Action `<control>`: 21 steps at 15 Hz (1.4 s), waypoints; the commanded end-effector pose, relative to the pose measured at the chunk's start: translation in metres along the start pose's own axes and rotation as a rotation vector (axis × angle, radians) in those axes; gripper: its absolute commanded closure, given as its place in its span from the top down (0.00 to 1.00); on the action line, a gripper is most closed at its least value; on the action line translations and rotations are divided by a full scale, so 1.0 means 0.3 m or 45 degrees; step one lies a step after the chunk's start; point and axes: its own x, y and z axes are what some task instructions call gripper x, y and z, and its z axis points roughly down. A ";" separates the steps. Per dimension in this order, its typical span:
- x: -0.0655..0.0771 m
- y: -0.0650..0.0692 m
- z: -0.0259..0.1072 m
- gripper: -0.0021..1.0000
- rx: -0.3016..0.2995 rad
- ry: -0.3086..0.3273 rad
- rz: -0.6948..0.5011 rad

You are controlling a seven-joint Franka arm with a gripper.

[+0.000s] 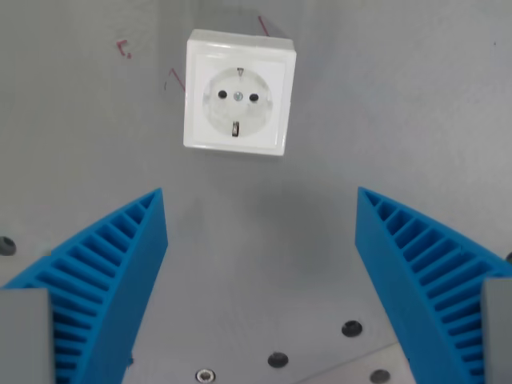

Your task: Move above the white socket

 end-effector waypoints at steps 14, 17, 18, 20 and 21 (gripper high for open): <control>0.044 -0.010 0.169 1.00 0.003 0.100 0.224; 0.052 -0.013 0.191 1.00 0.001 0.101 0.226; 0.054 -0.014 0.198 1.00 0.000 0.100 0.229; 0.059 -0.016 0.209 1.00 -0.004 0.096 0.228; 0.060 -0.017 0.213 1.00 -0.006 0.095 0.227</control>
